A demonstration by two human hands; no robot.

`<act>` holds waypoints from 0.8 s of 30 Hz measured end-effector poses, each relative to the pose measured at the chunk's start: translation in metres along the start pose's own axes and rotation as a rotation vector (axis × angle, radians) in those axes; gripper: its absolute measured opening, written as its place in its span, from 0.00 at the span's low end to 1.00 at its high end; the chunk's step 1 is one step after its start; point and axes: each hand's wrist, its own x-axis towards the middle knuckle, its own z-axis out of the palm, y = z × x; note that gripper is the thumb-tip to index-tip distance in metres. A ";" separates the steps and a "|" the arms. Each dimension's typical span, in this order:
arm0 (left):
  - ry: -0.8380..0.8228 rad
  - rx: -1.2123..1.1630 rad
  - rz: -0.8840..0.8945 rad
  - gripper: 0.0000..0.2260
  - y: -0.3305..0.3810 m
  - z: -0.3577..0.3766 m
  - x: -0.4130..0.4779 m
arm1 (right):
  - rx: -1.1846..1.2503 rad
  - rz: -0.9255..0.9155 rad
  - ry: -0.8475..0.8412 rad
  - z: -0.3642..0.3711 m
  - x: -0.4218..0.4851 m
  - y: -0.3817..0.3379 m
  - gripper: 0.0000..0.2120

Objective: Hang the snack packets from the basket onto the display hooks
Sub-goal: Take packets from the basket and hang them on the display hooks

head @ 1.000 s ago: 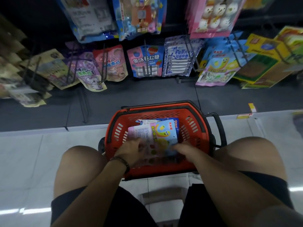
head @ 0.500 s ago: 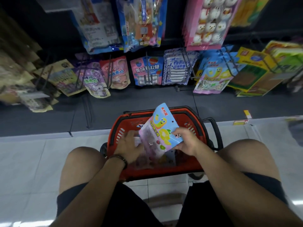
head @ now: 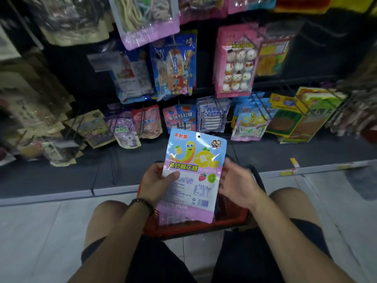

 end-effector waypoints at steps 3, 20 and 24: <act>0.065 -0.008 0.028 0.17 0.014 0.014 -0.009 | -0.189 -0.068 0.025 0.007 -0.007 0.010 0.17; -0.050 -0.188 0.204 0.20 0.065 0.062 -0.038 | -0.928 -0.479 -0.069 0.081 -0.015 -0.009 0.27; 0.165 -0.178 0.183 0.07 0.082 0.040 -0.018 | -1.026 -0.711 0.212 0.076 -0.008 -0.040 0.16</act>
